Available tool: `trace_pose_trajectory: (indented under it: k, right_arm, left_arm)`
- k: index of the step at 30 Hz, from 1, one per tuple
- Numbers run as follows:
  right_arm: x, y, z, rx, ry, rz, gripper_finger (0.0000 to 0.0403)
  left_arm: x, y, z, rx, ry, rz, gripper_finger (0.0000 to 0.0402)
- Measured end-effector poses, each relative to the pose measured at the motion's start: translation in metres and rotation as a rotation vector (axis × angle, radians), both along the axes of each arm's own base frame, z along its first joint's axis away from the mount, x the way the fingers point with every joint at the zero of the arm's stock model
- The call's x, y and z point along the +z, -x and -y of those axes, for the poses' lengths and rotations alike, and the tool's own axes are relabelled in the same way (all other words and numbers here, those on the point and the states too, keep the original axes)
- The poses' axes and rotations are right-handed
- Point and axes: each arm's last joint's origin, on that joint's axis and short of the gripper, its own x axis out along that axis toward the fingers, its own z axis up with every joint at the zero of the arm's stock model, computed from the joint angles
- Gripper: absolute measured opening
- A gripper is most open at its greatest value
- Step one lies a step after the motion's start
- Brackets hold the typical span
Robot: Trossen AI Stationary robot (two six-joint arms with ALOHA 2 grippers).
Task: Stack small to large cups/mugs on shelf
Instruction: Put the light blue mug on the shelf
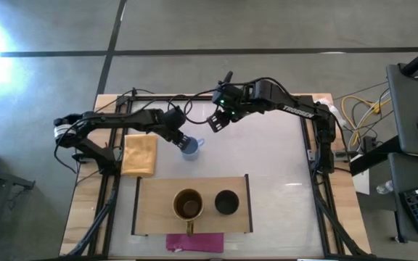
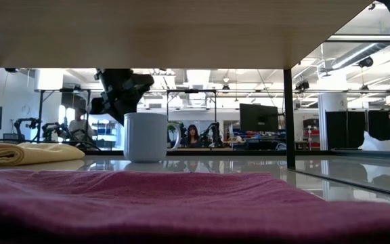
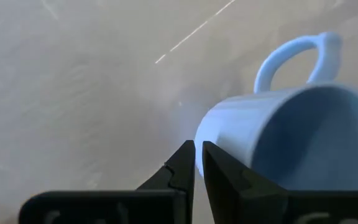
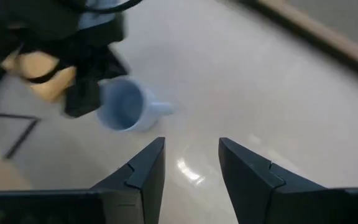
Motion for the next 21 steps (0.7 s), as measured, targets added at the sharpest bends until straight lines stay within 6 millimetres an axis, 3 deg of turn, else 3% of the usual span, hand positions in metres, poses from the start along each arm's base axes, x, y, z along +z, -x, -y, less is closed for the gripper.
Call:
trace_pose_trajectory:
  k: [4, 11, 16, 21]
  right_arm:
    - [-0.019, -0.010, 0.011, -0.008, -0.115, -0.006, 0.0124]
    - [-0.079, -0.047, 0.058, 0.007, -0.258, 0.083, 0.0020]
    - [-0.115, -0.060, 0.077, -0.002, -0.351, 0.062, 0.0011]
    - [-0.143, -0.069, 0.079, 0.026, -0.421, 0.012, 0.0009]
  left_arm:
    - [-0.001, -0.001, -0.004, -0.020, -0.021, 0.003, 0.0016]
    - [0.004, 0.015, -0.013, -0.017, -0.028, -0.044, 0.0016]
    - [0.008, 0.032, 0.000, -0.042, 0.044, -0.028, 0.0016]
    - [0.009, 0.044, 0.023, -0.013, 0.118, 0.018, 0.0016]
